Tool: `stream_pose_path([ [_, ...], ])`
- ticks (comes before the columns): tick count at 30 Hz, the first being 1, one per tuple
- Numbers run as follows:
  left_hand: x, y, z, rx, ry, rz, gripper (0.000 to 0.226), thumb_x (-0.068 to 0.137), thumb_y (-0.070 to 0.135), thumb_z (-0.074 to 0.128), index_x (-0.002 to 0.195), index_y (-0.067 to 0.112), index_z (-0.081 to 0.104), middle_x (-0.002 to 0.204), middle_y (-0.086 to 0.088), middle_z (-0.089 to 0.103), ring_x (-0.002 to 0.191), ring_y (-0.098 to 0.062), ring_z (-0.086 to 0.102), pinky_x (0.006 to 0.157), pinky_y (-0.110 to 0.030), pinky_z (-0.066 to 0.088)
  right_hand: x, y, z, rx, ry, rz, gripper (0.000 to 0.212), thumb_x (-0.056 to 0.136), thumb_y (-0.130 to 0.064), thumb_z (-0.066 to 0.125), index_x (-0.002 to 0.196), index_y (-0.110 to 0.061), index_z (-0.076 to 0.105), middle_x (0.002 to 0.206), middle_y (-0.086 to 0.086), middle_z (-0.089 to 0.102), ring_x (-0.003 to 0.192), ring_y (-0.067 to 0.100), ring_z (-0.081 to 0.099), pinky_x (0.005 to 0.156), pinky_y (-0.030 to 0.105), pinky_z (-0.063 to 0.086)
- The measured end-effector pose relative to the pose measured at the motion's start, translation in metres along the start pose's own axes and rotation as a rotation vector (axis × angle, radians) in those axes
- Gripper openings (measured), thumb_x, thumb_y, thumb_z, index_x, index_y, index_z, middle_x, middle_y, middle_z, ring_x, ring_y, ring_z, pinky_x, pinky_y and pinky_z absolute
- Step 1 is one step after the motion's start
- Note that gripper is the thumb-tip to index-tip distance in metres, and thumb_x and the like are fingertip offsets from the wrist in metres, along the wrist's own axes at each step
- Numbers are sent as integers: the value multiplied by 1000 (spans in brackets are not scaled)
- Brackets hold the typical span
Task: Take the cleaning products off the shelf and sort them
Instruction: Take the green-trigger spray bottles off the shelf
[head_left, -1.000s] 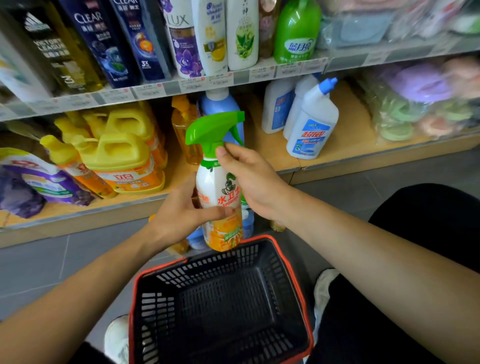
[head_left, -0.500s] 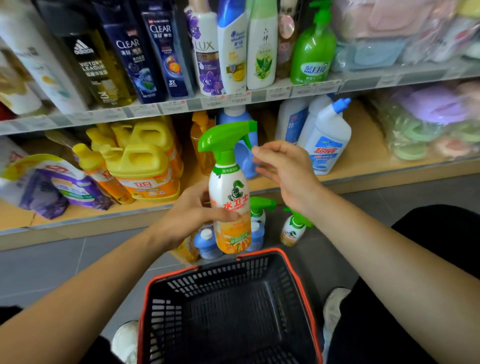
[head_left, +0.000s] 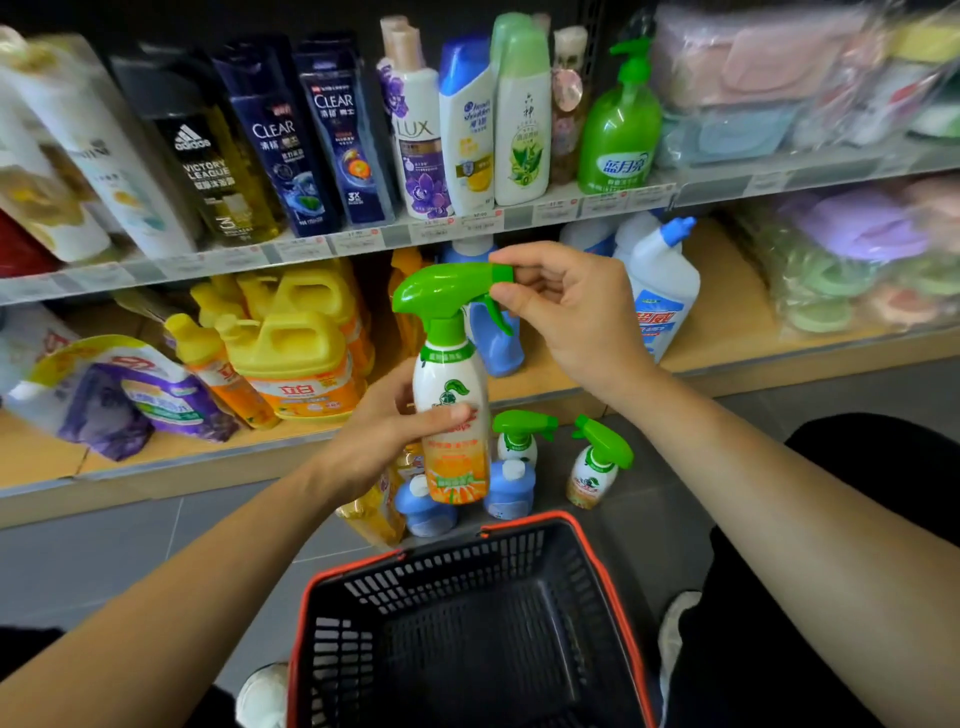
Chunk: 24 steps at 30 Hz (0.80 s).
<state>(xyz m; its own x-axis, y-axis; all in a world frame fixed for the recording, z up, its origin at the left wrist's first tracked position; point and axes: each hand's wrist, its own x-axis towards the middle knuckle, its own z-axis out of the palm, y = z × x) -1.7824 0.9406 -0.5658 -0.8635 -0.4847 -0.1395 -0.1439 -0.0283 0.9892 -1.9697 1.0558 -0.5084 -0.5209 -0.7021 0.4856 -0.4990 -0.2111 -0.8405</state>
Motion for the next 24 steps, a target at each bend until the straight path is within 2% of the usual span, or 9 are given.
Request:
stream_pose_path([
  [2,4,2,-1,23,85,63,70,64,36,86,124,11,60,118,-15,71,113,-37,66,94,-49,57,1,-4,6,26,8,-10,31,86,-4,74,113,-18,68,84,-15,66,76,-5,63,78,15,52],
  [8,12,16,-6,9,166,159,59,68,34,86,121,16,67,112,-7,75,103,-22,72,78,-28,58,24,-13,3,120,-10,40,29,87,0,73,110,-16,67,85,-7,69,77,-1,65,77,17,52],
  [12,15,21,-8,43,255,207,51,68,33,87,115,24,70,108,-3,76,97,-17,73,73,-24,58,32,-17,4,227,-51,85,17,92,-3,68,102,-18,70,70,-5,68,60,6,61,61,19,51],
  [15,15,25,-13,44,265,221,53,68,34,88,117,26,69,108,-1,76,96,-15,73,71,-22,58,33,-19,8,330,-50,144,12,99,-17,60,98,-22,71,63,-3,68,56,11,60,56,21,48],
  [17,14,27,-15,51,270,235,56,66,36,89,118,27,69,108,0,75,97,-13,72,71,-21,57,34,-18,10,360,-57,186,16,102,-21,56,93,-18,70,63,0,68,56,13,61,54,22,48],
  [20,11,27,-15,60,265,247,57,65,38,89,117,28,69,108,2,75,97,-13,72,71,-21,58,34,-15,11,362,-34,195,16,101,-17,59,90,-13,69,63,0,69,57,13,62,55,23,49],
  [24,11,28,-14,40,233,249,59,66,36,88,120,21,68,108,-2,76,98,-17,73,72,-23,58,33,-16,13,339,20,100,10,97,-11,62,96,-16,71,67,-3,72,62,11,65,59,21,51],
])
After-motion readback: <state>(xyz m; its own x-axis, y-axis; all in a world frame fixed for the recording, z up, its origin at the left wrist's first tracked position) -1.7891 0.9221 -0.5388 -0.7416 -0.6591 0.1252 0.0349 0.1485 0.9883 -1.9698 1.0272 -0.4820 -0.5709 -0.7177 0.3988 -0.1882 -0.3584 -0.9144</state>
